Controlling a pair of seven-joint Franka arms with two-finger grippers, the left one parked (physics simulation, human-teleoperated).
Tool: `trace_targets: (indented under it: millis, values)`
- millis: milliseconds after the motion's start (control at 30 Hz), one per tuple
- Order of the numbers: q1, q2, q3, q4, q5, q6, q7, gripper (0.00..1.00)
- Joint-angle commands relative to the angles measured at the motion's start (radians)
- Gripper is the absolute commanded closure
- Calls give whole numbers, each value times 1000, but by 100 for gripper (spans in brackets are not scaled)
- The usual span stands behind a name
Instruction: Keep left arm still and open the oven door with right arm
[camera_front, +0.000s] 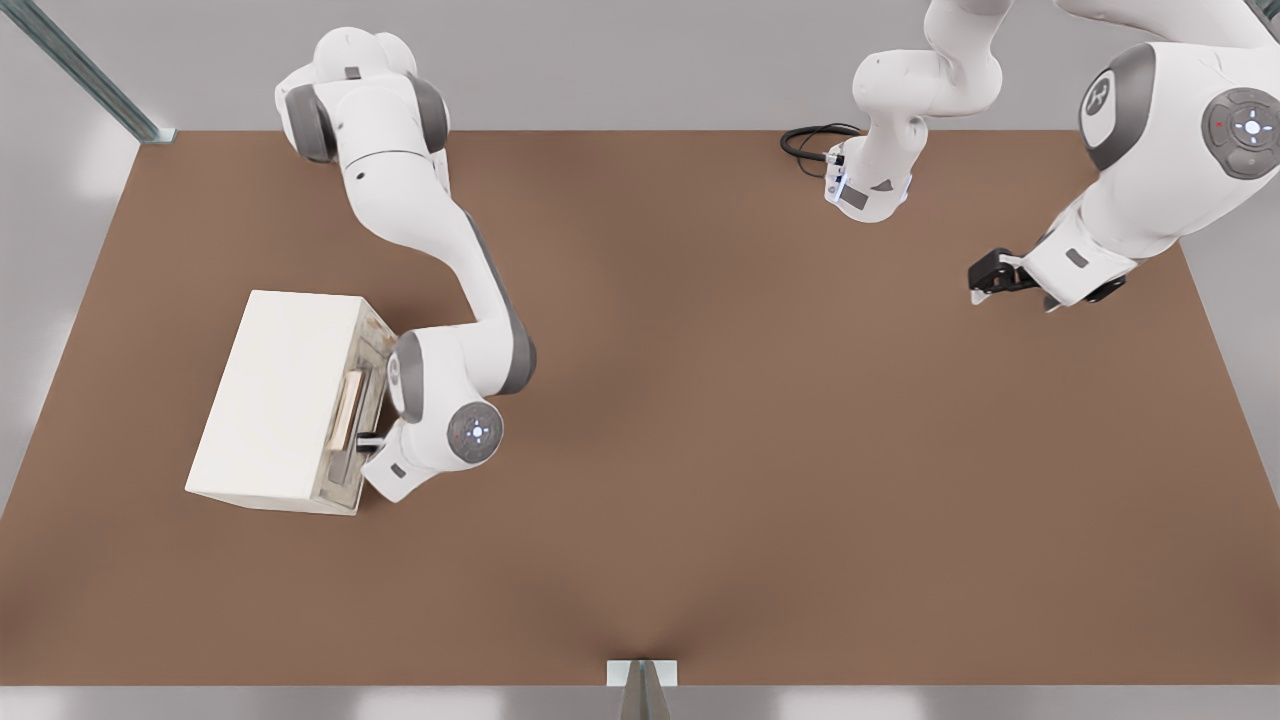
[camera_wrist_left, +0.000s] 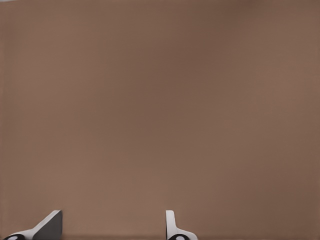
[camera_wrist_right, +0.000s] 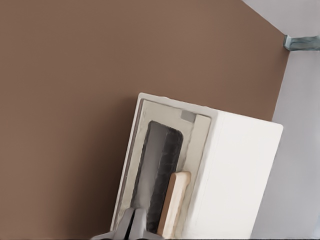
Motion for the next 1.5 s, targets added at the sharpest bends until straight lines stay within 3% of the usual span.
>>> trace_targets:
  millis: [0,200,367,733,1467]
  values:
    - [11,7,-5,8,-39,-141,342,79]
    - [8,-7,-5,-112,-45,-190,352,79]
    - [-11,-14,-6,-172,-152,-138,346,79]
    - [-9,-2,1,-204,-96,-83,421,79]
    - [-11,-13,0,-281,-113,-93,415,79]
